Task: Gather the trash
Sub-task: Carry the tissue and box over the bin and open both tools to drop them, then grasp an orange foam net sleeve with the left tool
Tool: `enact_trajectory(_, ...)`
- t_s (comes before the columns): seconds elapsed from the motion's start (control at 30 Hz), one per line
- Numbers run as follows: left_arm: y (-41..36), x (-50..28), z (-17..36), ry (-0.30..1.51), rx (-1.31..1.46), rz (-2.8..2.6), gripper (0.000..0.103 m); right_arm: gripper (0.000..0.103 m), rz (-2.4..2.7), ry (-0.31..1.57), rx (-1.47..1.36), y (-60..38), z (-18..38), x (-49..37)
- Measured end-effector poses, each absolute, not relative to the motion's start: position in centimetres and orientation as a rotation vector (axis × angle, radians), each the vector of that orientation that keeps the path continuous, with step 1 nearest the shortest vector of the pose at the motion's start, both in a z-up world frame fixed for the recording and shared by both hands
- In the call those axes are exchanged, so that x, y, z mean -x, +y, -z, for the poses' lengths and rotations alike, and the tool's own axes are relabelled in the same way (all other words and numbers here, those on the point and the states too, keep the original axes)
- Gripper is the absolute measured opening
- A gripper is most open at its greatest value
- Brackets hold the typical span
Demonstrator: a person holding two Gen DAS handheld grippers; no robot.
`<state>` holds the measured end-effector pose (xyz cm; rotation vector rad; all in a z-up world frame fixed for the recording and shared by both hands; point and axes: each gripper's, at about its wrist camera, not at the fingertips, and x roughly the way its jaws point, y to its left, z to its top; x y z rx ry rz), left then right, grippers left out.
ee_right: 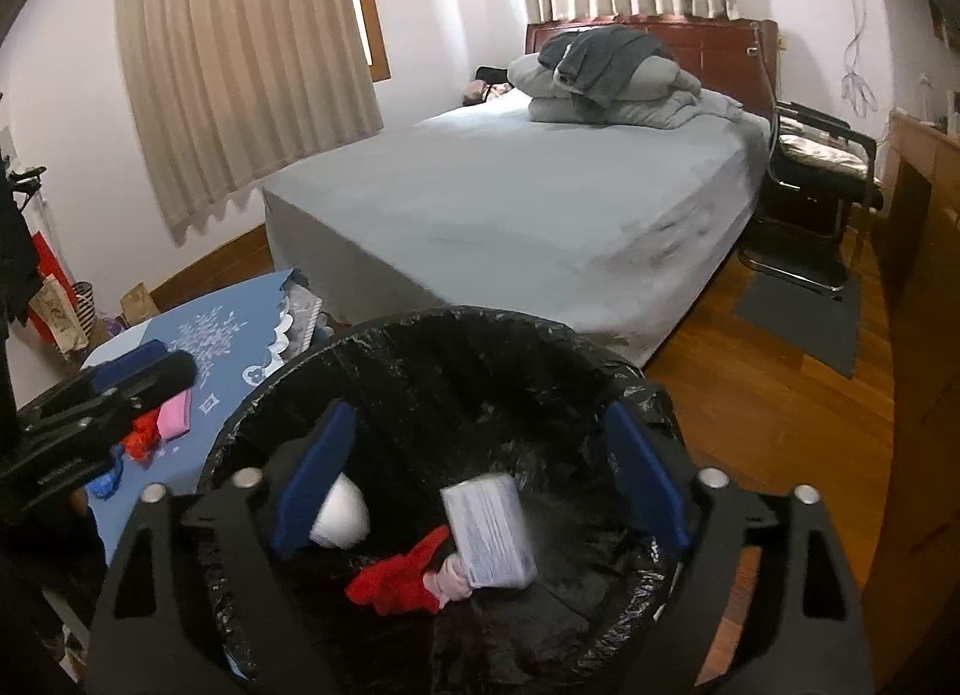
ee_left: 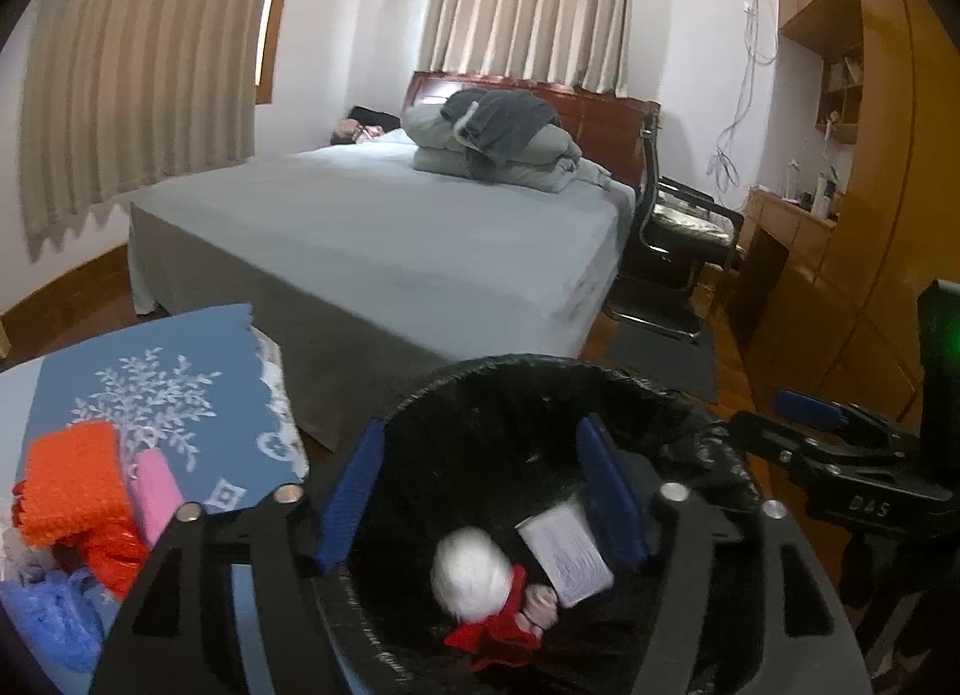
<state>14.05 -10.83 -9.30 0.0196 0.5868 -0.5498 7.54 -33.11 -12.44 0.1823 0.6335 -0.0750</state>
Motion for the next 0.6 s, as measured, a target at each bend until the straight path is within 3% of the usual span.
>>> enact_trajectory(0.23,-5.8,-13.3,8.6,0.556,-0.029,0.409,0.084,0.094,0.044,0.619,-0.201,-30.9,11.6,-7.7)
enact_trajectory(0.6,4.8,-11.4,9.3,0.539,-0.051,0.131,0.086,0.096,-0.122,0.631,-0.15,-21.1,11.1,-10.8)
